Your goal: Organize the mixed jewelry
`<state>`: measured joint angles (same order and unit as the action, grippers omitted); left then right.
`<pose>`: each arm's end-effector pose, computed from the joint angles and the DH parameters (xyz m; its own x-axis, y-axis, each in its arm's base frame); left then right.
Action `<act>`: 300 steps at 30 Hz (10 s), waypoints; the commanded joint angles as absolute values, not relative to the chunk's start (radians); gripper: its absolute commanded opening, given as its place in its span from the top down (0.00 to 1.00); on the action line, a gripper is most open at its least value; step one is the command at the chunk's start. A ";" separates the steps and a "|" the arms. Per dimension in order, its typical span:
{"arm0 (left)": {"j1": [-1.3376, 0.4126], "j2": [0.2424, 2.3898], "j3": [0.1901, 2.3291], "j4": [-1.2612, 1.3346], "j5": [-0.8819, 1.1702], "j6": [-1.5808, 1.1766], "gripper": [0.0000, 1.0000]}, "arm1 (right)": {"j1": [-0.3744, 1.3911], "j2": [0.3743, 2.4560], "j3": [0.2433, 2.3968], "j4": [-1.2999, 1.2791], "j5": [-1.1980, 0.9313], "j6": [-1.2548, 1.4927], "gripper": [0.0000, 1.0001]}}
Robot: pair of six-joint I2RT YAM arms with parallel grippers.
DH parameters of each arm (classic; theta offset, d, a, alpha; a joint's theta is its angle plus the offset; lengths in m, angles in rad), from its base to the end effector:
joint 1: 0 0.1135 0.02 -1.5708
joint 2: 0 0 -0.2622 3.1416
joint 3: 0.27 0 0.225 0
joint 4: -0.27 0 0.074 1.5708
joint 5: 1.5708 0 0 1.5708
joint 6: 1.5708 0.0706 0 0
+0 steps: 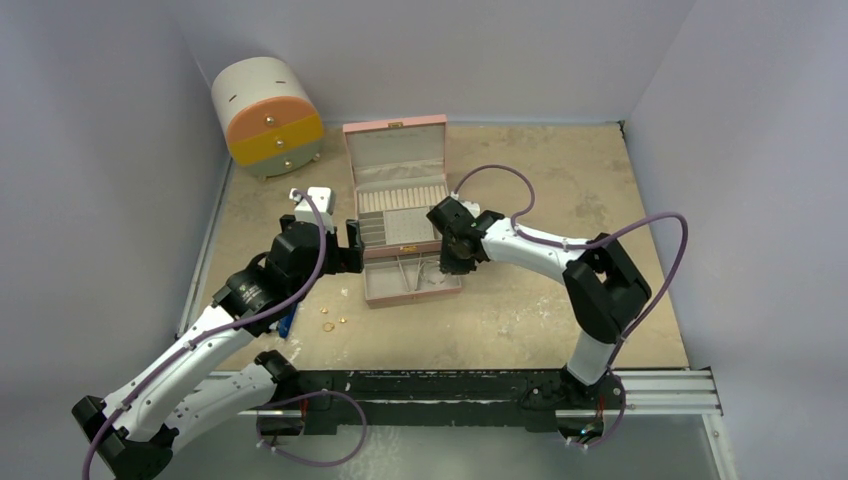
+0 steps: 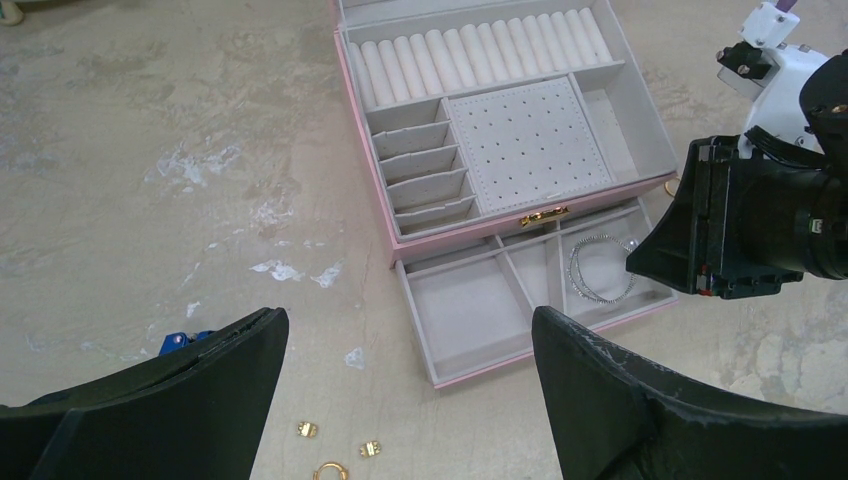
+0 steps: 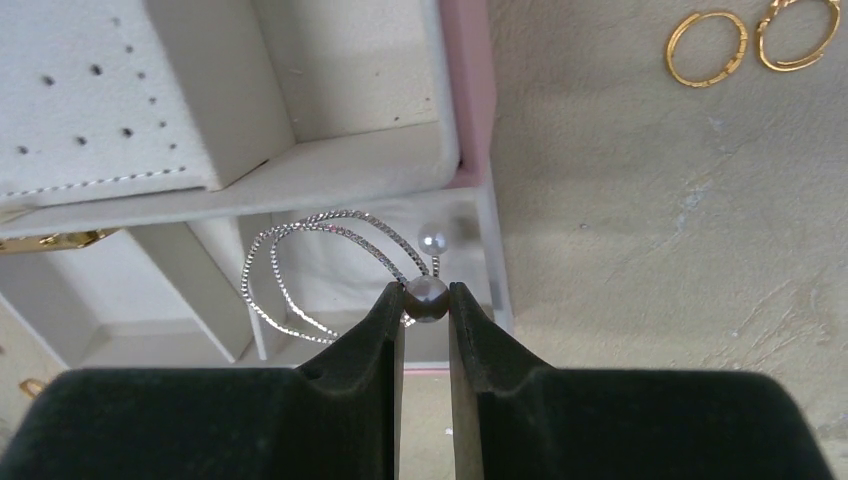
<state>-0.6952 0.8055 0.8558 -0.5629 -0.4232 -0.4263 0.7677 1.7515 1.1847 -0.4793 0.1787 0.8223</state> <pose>0.1510 -0.0882 0.3056 -0.4708 -0.0983 -0.8768 0.1258 0.9761 -0.1770 0.2635 0.2369 0.1815 -0.8776 0.1551 -0.4536 0.0348 0.9643 0.2624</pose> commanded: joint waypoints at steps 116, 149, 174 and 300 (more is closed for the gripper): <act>-0.698 0.719 0.859 -0.518 -0.439 -0.417 0.10 | 1.031 1.981 1.098 0.376 0.700 0.656 0.68; -0.698 0.731 0.861 -0.527 -0.480 -0.423 0.10 | 0.898 1.362 0.921 -0.105 0.579 0.542 0.56; -0.699 0.773 0.865 -0.545 -0.544 -0.433 0.09 | 0.444 1.538 1.000 -0.229 0.148 0.541 0.60; -0.698 0.773 0.864 -0.545 -0.538 -0.429 0.09 | 0.765 1.531 0.853 -0.263 0.139 0.424 0.69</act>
<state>-0.6952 0.7719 0.8543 -0.5640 -0.5217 -0.4271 0.7708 1.5196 0.8612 -0.3046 0.1810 0.4927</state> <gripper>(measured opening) 0.910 0.309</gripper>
